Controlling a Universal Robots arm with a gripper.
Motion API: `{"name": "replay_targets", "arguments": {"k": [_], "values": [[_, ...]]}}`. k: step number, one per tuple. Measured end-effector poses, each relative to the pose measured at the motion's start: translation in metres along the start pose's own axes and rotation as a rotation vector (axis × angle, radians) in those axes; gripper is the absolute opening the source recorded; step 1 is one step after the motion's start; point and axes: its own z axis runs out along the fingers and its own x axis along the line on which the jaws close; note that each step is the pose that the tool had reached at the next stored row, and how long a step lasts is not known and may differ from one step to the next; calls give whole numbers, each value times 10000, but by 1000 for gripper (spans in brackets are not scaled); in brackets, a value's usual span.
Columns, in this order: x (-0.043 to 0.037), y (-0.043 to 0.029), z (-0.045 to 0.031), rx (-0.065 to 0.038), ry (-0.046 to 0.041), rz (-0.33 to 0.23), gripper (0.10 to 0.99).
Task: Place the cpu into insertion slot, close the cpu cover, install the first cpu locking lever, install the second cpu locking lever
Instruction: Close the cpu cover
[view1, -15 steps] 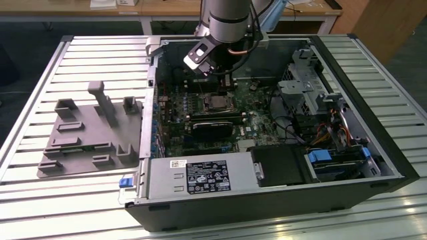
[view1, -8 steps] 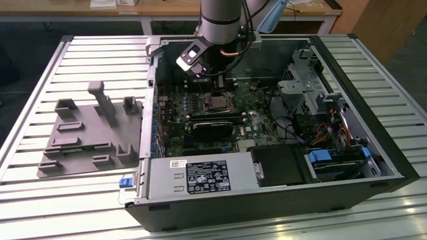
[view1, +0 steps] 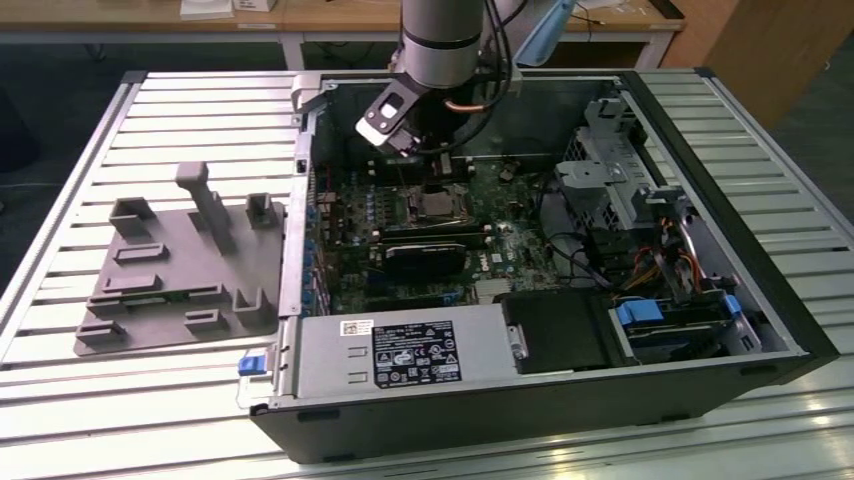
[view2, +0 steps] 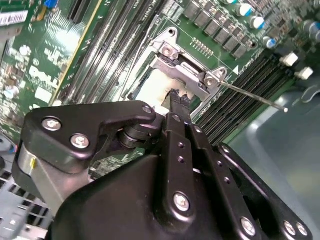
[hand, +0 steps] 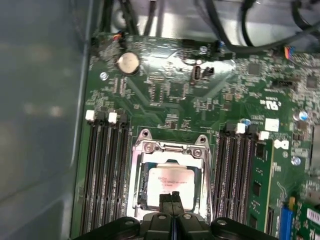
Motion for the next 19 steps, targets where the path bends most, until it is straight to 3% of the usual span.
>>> {"name": "replay_targets", "arguments": {"k": [19], "values": [[0,0,1,47,63,-3374,106]]}}
